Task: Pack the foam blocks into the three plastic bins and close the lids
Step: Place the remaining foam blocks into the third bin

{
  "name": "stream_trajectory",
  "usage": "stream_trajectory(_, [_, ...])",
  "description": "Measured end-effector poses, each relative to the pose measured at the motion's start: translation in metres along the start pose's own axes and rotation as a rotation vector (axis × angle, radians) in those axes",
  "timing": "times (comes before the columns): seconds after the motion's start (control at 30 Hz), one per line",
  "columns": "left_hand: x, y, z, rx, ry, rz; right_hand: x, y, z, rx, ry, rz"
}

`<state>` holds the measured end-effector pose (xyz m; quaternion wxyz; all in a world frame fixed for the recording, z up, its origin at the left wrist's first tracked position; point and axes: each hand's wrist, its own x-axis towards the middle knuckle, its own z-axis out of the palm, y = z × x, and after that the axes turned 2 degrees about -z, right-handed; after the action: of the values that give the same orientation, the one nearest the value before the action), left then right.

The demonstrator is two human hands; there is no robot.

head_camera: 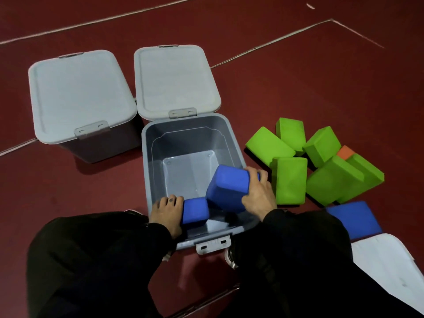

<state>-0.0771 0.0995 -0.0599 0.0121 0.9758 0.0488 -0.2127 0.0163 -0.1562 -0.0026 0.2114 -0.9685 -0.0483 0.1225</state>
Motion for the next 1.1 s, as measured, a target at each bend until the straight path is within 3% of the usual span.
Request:
stream_trajectory(0.13, [-0.003,-0.003,0.006,0.064,-0.124,-0.038,-0.008,-0.003,0.001,-0.118,-0.076,-0.105])
stream_trajectory(0.3, [0.001,-0.002,0.007,0.232,-0.119,-0.009,-0.011,-0.004,0.006,-0.252,-0.112,-0.192])
stream_trajectory(0.6, [0.014,0.012,0.015,0.302,-0.225,0.024,-0.007,0.014,0.023,-0.537,-0.188,-0.278])
stream_trajectory(0.73, [0.021,0.019,0.025,0.234,-0.248,-0.038,-0.006,0.024,0.043,-0.66,-0.298,-0.377])
stream_trajectory(0.93, [0.03,0.014,0.033,0.074,-0.292,-0.067,0.016,0.035,0.057,-0.577,-0.398,-0.295])
stream_trajectory(1.1, [0.041,0.013,0.042,0.005,-0.272,0.05,0.03,0.038,0.071,-0.685,-0.452,-0.315])
